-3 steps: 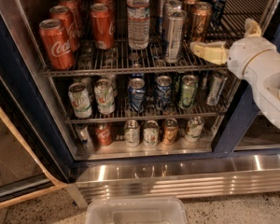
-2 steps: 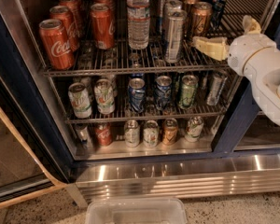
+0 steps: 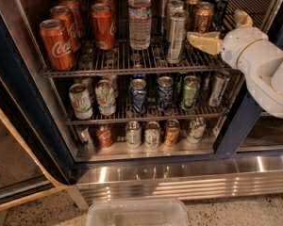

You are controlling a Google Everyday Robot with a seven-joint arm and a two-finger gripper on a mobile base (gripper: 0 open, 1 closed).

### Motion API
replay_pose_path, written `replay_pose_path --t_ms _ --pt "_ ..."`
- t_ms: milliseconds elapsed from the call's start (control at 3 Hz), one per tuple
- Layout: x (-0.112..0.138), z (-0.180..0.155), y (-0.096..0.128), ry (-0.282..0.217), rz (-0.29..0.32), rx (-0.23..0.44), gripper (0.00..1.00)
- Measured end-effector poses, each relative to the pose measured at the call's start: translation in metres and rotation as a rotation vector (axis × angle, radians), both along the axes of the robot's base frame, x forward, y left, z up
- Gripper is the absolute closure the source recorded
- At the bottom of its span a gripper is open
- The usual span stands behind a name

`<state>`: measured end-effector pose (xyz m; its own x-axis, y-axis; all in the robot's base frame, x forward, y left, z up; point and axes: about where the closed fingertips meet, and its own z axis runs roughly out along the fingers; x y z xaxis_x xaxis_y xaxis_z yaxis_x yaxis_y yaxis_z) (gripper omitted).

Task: Pick orange can from top shelf of fridge

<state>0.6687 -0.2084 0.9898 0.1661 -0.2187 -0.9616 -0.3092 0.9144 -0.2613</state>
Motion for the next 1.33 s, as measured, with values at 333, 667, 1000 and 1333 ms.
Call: replay_pose_path --t_ms 333,667,1000,1333 --pt "0.010 -0.005 0.009 0.015 0.021 -0.005 0.20" --pt "0.013 -0.012 0.006 0.032 0.007 -0.001 0.26" --pt "0.014 -0.016 -0.002 0.039 -0.017 0.006 0.32" --pt "0.018 -0.022 -0.016 0.048 -0.058 0.021 0.34"
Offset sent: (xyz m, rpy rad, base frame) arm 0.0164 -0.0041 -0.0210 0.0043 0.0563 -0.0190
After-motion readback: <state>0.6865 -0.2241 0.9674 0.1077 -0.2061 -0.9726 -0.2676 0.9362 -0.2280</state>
